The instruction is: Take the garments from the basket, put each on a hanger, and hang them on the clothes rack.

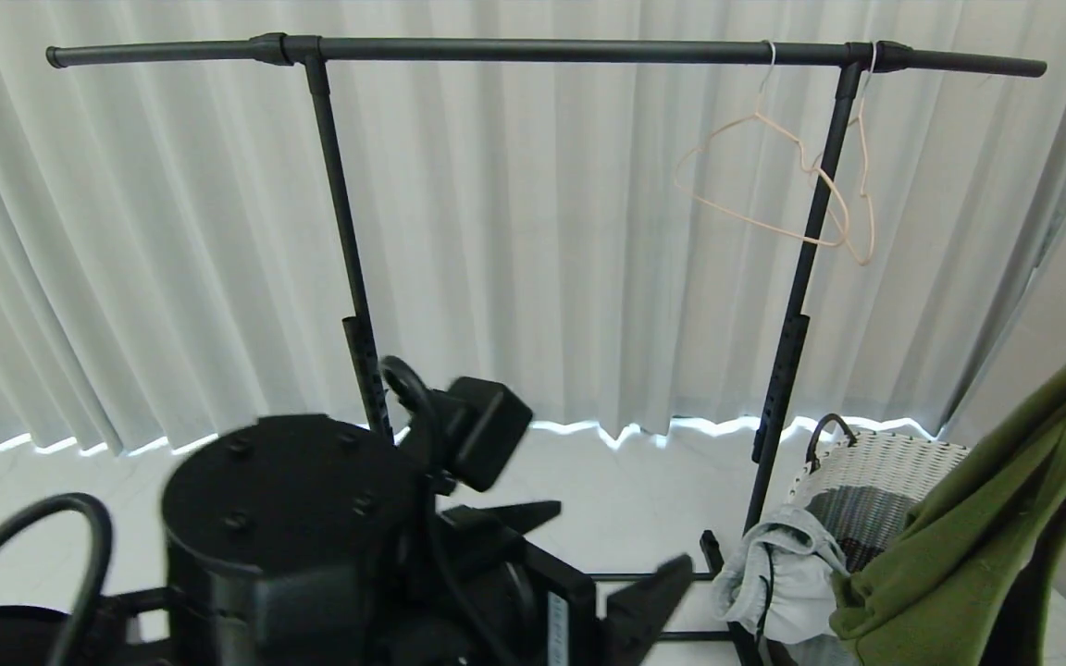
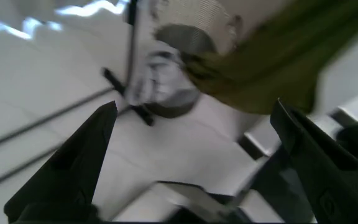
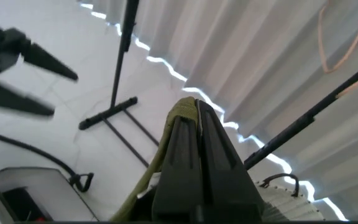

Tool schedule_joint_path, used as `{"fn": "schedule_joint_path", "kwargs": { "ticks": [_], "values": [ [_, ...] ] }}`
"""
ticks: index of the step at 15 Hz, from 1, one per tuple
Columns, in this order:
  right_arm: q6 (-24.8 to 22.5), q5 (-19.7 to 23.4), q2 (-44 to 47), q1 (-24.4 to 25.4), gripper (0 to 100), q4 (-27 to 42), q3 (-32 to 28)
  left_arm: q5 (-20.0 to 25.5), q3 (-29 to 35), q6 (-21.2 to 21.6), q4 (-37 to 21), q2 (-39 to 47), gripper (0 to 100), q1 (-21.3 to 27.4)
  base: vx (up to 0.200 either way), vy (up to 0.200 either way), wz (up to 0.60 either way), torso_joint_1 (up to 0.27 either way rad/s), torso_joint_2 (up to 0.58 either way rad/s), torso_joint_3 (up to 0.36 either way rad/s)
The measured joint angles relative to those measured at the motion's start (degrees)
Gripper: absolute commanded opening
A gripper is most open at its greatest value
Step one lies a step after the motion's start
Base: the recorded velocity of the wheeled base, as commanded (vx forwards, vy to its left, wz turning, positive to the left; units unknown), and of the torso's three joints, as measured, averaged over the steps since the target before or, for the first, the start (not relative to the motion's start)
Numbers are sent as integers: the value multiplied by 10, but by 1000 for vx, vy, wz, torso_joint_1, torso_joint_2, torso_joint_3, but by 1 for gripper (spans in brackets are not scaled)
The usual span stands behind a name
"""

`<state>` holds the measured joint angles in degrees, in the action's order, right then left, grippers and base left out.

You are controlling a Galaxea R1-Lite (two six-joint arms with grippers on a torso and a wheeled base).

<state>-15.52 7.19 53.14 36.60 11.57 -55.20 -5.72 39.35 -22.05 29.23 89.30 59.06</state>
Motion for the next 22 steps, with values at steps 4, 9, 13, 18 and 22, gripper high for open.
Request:
{"fn": "schedule_joint_path", "kwargs": {
  "ticks": [4, 9, 13, 18, 22],
  "values": [
    [0, -2, 28, 7, 0, -8, 18, -19, 119, -77, 5, 105, 100, 112, 0, 0, 0, 0, 0, 0],
    [-1, -2, 26, 7, 0, -8, 29, -69, 256, -105, 5, 251, 100, 116, 0, 0, 0, 0, 0, 0],
    [-2, -2, 10, 7, 0, -5, 49, -96, 285, -108, 4, 322, 100, 103, 0, 0, 0, 0, 0, 0],
    [-2, -4, -4, 7, 0, -6, 53, -118, 216, -107, 3, 352, 100, 98, 0, 0, 0, 0, 0, 0],
    [-2, -4, -6, 7, 0, -6, 52, -131, 197, -110, 3, 353, 0, 98, 0, 0, 0, 0, 0, 0]
  ]
}}
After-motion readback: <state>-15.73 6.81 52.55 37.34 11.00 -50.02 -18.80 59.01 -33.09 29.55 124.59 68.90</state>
